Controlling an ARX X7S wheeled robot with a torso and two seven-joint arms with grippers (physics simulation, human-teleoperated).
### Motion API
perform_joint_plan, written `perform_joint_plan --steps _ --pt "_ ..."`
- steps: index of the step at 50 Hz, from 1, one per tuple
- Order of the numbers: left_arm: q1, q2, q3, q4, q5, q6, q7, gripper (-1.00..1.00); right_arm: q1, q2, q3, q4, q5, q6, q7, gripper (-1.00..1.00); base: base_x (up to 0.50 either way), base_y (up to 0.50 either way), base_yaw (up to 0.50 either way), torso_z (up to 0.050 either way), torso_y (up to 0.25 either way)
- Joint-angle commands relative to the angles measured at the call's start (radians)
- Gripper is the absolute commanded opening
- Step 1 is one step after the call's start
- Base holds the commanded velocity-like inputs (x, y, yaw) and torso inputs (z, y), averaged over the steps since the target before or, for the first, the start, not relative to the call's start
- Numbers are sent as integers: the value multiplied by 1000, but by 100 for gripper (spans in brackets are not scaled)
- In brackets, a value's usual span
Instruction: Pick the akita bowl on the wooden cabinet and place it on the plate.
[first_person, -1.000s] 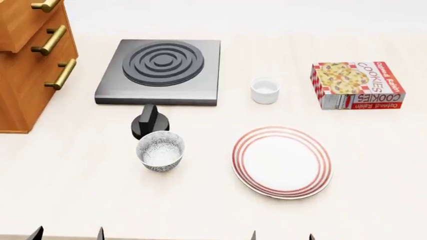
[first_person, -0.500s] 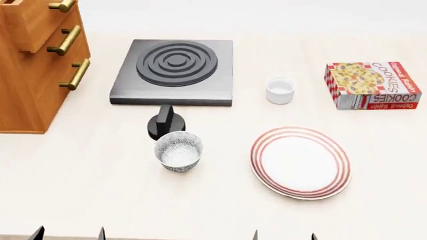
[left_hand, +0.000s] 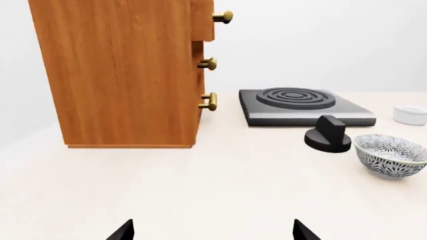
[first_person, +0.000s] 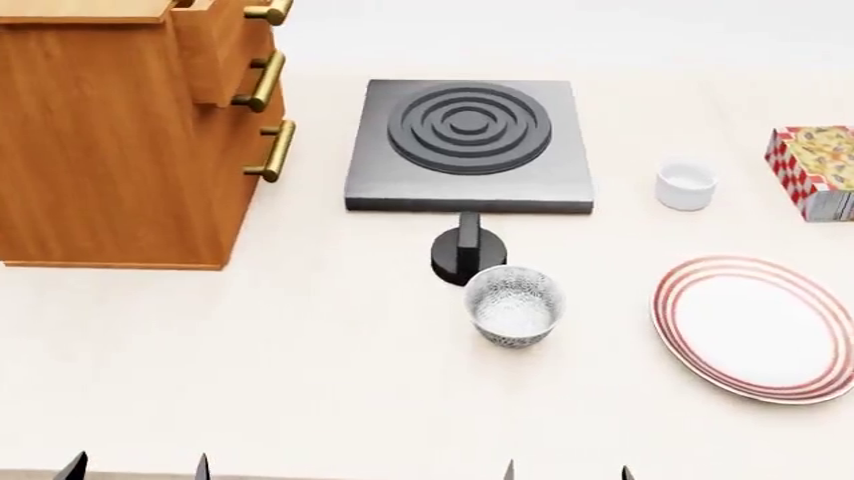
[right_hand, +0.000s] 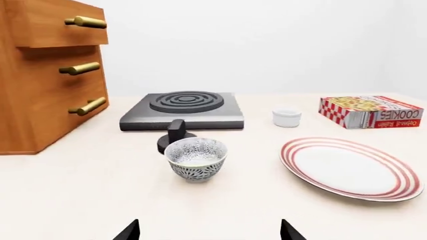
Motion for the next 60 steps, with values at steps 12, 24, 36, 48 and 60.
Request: perform_joint_plan --steps 12,24,36,48,60 --pt "-4 -13 15 -7 -12 6 -14 100 0 12 -18 -5 7 1 17 100 0 383 0 0 0" --pt "-7 -19 24 -14 -17 11 -20 100 -1 16 -14 -7 41 -1 16 100 0 62 0 0 0" --pt "-8 -24 31 -14 -23 12 -27 100 3 24 -33 -2 14 -2 34 100 0 257 0 0 0" --pt "-10 -30 38 -15 -28 14 -33 100 9 26 -34 9 30 -8 39 100 0 125 0 0 0" --pt "2 -58 70 317 161 -198 -127 100 -20 -39 134 -312 -38 321 19 100 0 0 0 0 0"
